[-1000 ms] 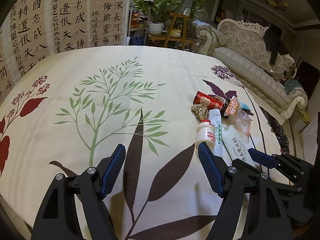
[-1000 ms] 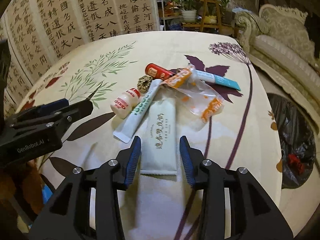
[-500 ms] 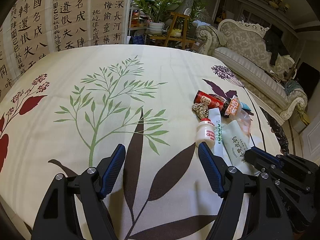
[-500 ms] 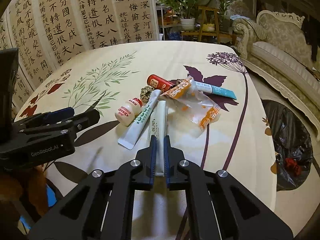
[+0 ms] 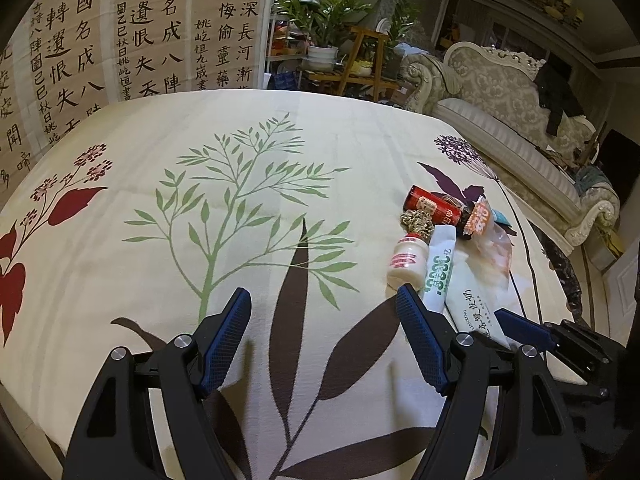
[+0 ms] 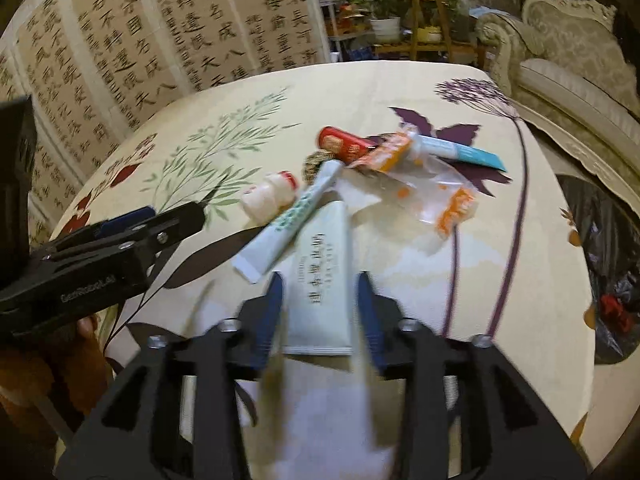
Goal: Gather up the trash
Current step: 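Grasp the white DEKU yogurt bottle with the left gripper while the right gripper holds the sachet, then carry yogurt bottle and sachet over the bin and open both grippers, then move both grippers back over the remaining items on the bed, then grasp the white-and-green tube with the left gripper, then grasp the clear orange-printed snack bag with the right gripper while the left gripper holds the tube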
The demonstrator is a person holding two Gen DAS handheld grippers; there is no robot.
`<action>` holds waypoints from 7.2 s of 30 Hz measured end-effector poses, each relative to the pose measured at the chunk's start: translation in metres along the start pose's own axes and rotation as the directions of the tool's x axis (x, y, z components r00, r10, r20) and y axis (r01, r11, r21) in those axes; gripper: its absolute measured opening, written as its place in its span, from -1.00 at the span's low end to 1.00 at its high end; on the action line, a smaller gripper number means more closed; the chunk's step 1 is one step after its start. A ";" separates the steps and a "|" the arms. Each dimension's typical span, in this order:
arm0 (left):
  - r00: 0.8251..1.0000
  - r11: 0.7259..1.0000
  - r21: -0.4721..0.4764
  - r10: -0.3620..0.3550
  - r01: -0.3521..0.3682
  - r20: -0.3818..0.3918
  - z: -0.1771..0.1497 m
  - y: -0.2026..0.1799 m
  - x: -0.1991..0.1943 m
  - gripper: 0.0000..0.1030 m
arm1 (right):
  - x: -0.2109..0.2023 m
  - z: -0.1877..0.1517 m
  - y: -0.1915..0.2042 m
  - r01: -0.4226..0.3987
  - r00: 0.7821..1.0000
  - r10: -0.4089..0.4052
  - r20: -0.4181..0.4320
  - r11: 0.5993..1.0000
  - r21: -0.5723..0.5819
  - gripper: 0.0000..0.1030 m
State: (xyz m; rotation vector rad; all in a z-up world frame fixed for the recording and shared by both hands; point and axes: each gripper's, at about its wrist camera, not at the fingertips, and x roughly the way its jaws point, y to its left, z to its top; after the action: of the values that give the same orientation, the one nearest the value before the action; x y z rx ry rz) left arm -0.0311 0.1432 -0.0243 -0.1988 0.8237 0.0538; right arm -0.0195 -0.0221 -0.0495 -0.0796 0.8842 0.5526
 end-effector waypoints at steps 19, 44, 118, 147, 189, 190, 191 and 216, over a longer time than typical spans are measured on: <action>1.000 1.000 -0.003 -0.008 0.008 0.008 0.000 0.006 -0.004 0.41 | -0.017 -0.002 0.004 0.098 0.993 -0.095 0.076 0.994 -0.041 -0.78; 0.993 0.989 0.117 -0.083 0.093 -0.088 0.023 -0.046 0.042 -0.02 | -0.054 0.011 -0.070 0.140 0.970 -0.162 0.182 0.981 0.132 -0.81; 0.968 0.899 0.376 -0.250 0.225 0.018 0.041 -0.274 0.070 0.44 | -0.103 -0.030 -0.257 0.380 0.838 -0.516 0.181 0.787 0.486 0.18; 1.000 0.985 0.174 0.011 -0.010 -0.006 0.008 -0.089 0.033 0.46 | -0.065 -0.004 -0.116 0.232 0.935 -0.292 0.201 0.933 0.277 0.40; 1.000 0.996 0.091 -0.007 0.008 -0.016 0.021 -0.020 0.028 -0.61 | 0.003 0.033 -0.081 0.205 0.979 -0.201 -0.042 0.966 0.158 0.40; 1.000 0.996 0.091 -0.005 0.006 -0.014 0.021 -0.019 0.027 -0.61 | 0.002 0.033 -0.079 0.203 0.979 -0.200 -0.037 0.967 0.156 0.40; 1.000 0.996 0.092 0.001 0.000 -0.010 0.021 -0.018 0.026 -0.61 | 0.000 0.033 -0.076 0.196 0.981 -0.193 -0.030 0.969 0.153 0.40; 1.000 0.998 0.055 0.019 -0.018 -0.017 0.018 0.001 0.025 -0.61 | 0.027 0.043 -0.039 0.165 0.986 -0.165 -0.035 0.986 -0.006 -0.42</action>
State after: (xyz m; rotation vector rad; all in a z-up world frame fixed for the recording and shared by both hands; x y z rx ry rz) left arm -0.0016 0.1472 -0.0306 -0.1399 0.8438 0.0466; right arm 0.0438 -0.0323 -0.0483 -0.1648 0.9023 0.3991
